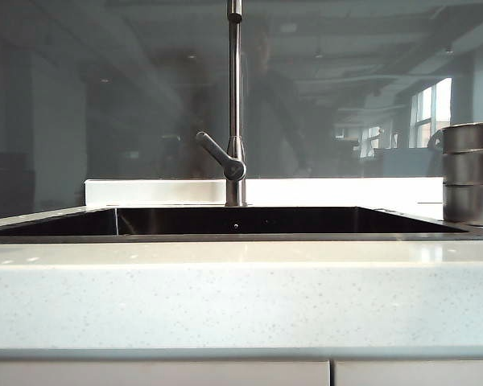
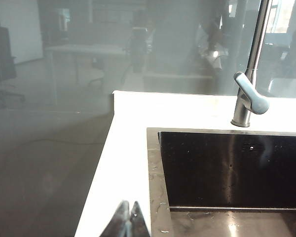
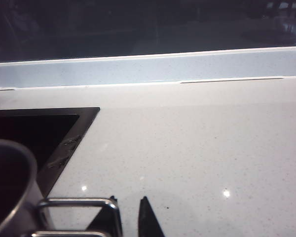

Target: Pick up the mug next to the sink, go to the faucet to get some water, pour the water into the sink, and finally put the mug back to its place.

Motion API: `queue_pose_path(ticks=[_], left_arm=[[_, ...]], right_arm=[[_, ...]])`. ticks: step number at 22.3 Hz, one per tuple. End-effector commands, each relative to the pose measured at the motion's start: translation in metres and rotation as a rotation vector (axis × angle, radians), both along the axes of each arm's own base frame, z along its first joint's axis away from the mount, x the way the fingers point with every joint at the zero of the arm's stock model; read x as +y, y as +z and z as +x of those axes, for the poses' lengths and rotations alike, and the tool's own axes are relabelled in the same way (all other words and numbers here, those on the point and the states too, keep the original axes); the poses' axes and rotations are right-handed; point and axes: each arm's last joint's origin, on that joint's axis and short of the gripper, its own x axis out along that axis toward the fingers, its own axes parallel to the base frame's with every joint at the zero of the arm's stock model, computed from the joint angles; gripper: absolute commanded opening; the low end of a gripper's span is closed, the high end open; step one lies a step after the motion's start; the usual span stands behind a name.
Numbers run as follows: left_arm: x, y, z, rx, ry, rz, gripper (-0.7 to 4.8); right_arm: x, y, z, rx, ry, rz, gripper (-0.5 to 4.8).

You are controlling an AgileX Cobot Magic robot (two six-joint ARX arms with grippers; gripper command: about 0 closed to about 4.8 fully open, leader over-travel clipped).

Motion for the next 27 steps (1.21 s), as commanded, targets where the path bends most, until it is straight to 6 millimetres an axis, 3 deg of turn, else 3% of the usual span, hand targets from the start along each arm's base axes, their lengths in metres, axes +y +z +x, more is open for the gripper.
queue_pose_path(ticks=[1, 3, 8, 12, 16, 19, 21, 24, 27], left_arm=[[0.0, 0.001, 0.0, -0.002, -0.003, 0.001, -0.05], [0.0, 0.0, 0.0, 0.008, -0.004, 0.002, -0.05], [-0.001, 0.005, -0.001, -0.042, -0.042, -0.073, -0.05], [-0.001, 0.014, -0.003, -0.118, -0.088, -0.171, -0.05], [-0.002, 0.021, 0.001, -0.152, -0.141, -0.299, -0.05], [-0.003, 0.042, 0.01, -0.129, -0.15, -0.273, -0.05], [-0.004, 0.056, 0.023, -0.088, -0.142, -0.238, -0.05], [-0.007, 0.069, 0.064, -0.047, -0.157, -0.192, -0.06], [-0.01, 0.07, 0.097, -0.04, -0.217, -0.163, -0.06]], right_arm=[[0.0, 0.005, 0.001, -0.034, -0.001, -0.004, 0.29], [0.0, 0.006, 0.001, -0.051, 0.0, -0.008, 0.01], [0.001, 0.017, 0.002, -0.149, 0.012, 0.035, -0.02], [0.02, 0.048, 0.014, -0.234, 0.111, 0.116, -0.02], [0.07, 0.107, 0.048, -0.081, 0.269, 0.109, -0.02], [0.12, 0.157, 0.069, 0.027, 0.341, -0.026, -0.02], [0.148, 0.176, 0.082, 0.021, 0.401, -0.063, -0.02], [0.185, 0.182, 0.107, 0.003, 0.436, -0.063, -0.02], [0.202, 0.179, 0.121, 0.008, 0.445, -0.061, -0.02]])
